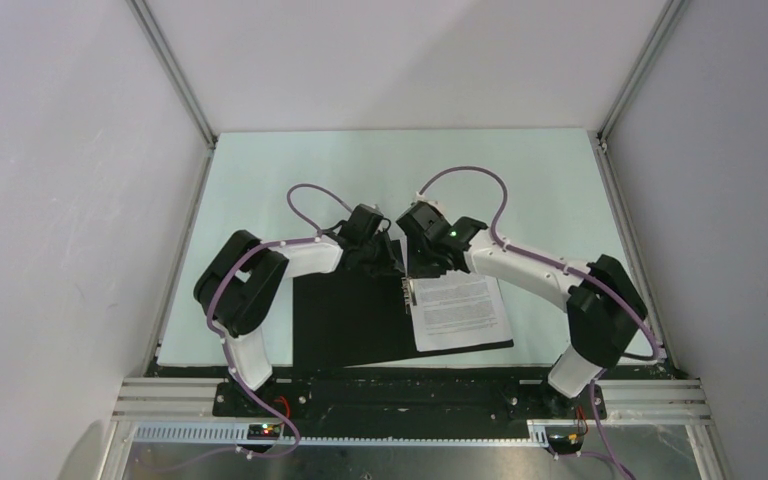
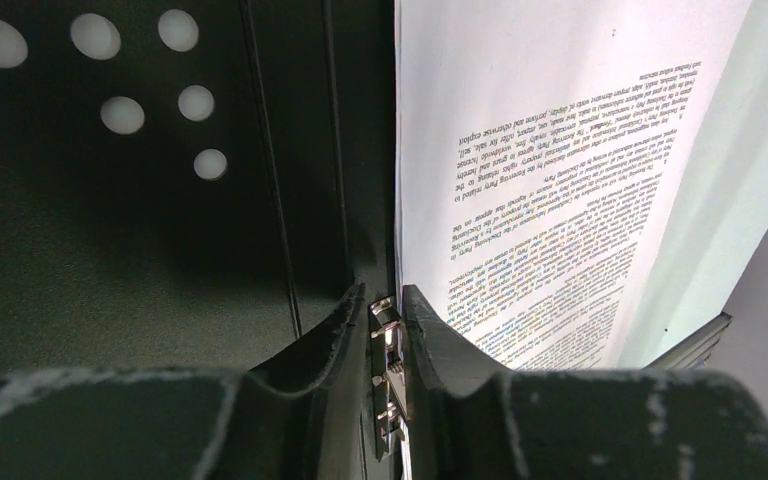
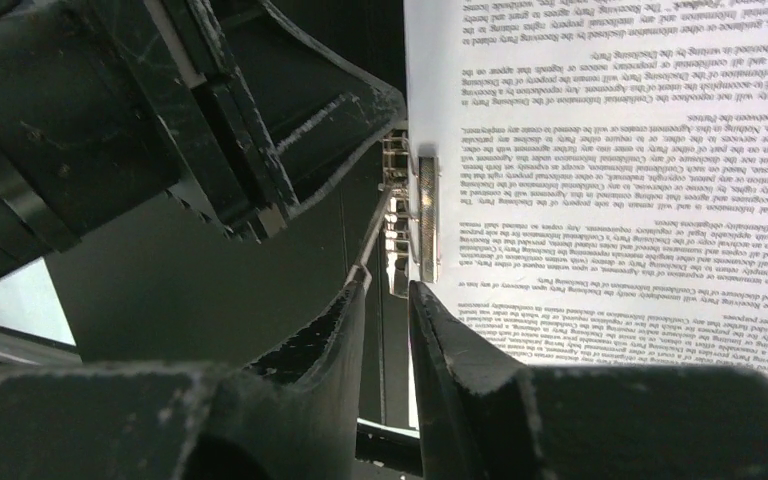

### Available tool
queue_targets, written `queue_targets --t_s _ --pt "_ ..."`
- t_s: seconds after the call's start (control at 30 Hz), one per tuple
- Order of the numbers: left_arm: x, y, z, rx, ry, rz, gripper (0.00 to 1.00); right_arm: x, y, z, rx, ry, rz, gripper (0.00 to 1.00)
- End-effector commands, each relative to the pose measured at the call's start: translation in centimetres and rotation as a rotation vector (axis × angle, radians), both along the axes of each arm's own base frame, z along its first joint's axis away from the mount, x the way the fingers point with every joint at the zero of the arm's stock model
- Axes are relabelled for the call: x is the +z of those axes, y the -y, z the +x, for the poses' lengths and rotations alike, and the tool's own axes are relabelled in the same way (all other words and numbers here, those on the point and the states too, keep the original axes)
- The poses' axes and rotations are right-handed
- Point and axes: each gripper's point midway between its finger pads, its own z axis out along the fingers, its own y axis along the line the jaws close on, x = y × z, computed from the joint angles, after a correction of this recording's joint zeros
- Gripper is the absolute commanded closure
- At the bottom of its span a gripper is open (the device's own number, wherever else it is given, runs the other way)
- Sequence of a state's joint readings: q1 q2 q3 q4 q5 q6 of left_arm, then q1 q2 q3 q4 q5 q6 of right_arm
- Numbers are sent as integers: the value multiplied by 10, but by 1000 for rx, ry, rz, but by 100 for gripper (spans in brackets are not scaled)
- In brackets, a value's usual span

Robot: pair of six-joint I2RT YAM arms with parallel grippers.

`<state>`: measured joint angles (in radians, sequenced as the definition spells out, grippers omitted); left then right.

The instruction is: Put the files into the folder

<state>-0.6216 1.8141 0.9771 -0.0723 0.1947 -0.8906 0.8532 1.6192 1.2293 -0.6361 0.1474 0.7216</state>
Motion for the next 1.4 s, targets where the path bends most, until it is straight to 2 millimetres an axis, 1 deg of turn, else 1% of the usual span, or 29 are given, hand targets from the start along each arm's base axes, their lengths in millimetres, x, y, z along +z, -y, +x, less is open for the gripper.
queue_targets --t_s 0.0,0.03,0.07,0.1,0.13,0.17,0.37,0.67,0.77,1.07,1.37 --pt "12 3 0 -6 34 -24 75 6 -20 8 47 22 -32 72" --pt "11 2 0 -2 32 -22 75 -1 -21 8 58 15 -59 72" --pt "9 1 -1 2 26 -20 75 0 -23 9 60 26 -79 72" --pt "8 0 -1 4 24 -19 75 -7 -22 10 66 20 -108 72" --pt "6 -1 -2 5 19 -16 75 -6 -21 11 65 25 -129 73" --pt "6 -1 -2 6 18 -16 75 -10 -20 11 72 23 -148 73" --pt "3 -2 -1 10 11 -17 75 -15 -24 10 104 30 -186 74" --pt "0 -3 -1 16 0 -16 76 -21 -26 1 130 15 -211 76" --pt "-1 -3 0 17 -2 -16 76 -22 -27 -1 135 13 -210 77" --pt "-2 -3 1 20 -5 -16 77 -17 -34 -8 156 10 -182 76" --pt "-3 -3 0 19 -6 -15 77 -12 -38 -7 160 22 -166 76"
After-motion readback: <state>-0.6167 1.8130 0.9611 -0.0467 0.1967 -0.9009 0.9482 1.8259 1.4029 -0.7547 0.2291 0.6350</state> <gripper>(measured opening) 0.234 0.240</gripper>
